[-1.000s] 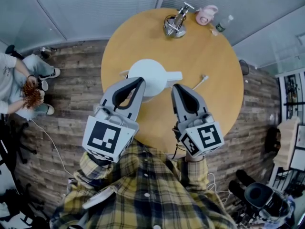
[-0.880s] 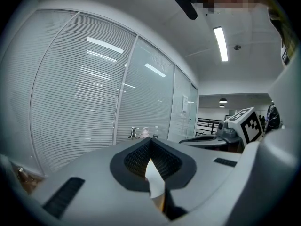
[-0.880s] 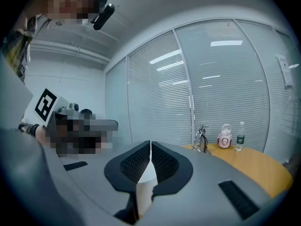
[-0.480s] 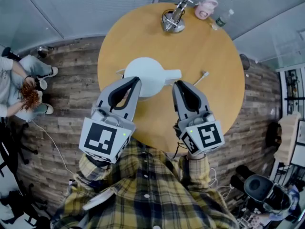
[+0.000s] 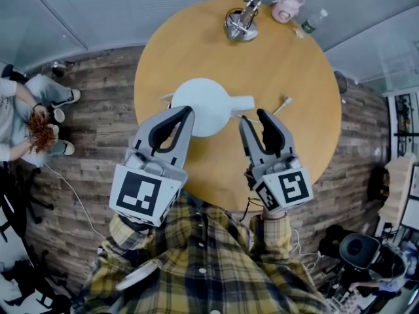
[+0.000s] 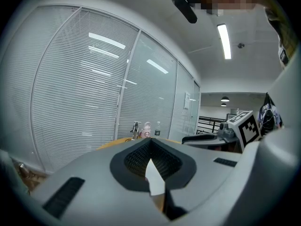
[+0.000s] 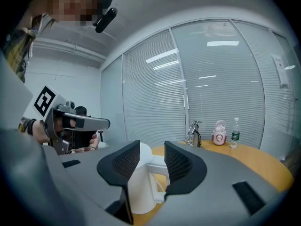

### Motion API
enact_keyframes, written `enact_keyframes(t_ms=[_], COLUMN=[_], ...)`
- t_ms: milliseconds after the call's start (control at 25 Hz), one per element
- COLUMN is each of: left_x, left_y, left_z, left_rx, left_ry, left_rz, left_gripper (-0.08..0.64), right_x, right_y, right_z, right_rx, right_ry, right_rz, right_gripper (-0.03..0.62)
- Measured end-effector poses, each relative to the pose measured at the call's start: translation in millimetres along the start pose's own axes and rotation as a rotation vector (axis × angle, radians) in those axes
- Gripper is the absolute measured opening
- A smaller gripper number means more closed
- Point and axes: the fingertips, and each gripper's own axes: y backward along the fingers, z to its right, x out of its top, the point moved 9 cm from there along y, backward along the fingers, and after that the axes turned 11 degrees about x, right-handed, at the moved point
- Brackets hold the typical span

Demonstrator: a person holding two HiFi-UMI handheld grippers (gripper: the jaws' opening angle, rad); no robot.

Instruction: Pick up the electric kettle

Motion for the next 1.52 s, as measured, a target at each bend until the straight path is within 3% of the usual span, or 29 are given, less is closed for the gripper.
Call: enact_keyframes(t_ms=[280,880,1520], left_x=[-5,-19,-17], left_y=[-9,-33,-34], left_z=[0,4,-2], left_rx=[-0.008,-0.011,-0.021], left_ry=[0.002,0.021,0.03], left_rz=[-0.018,-0.053,-0.063], left_gripper=[0.003,0.003,0.003], right_x=[-18,-75,-99], right_y=[1,-14,-48], right_z=[15,49,61], right_rx=[-0.024,-0.038,-0.007], right_ry=[-0.011,-0.074,-0.087], right_rz=[-0.025,-0.045,-0.046], right_gripper=[0.213,0.264,0.282])
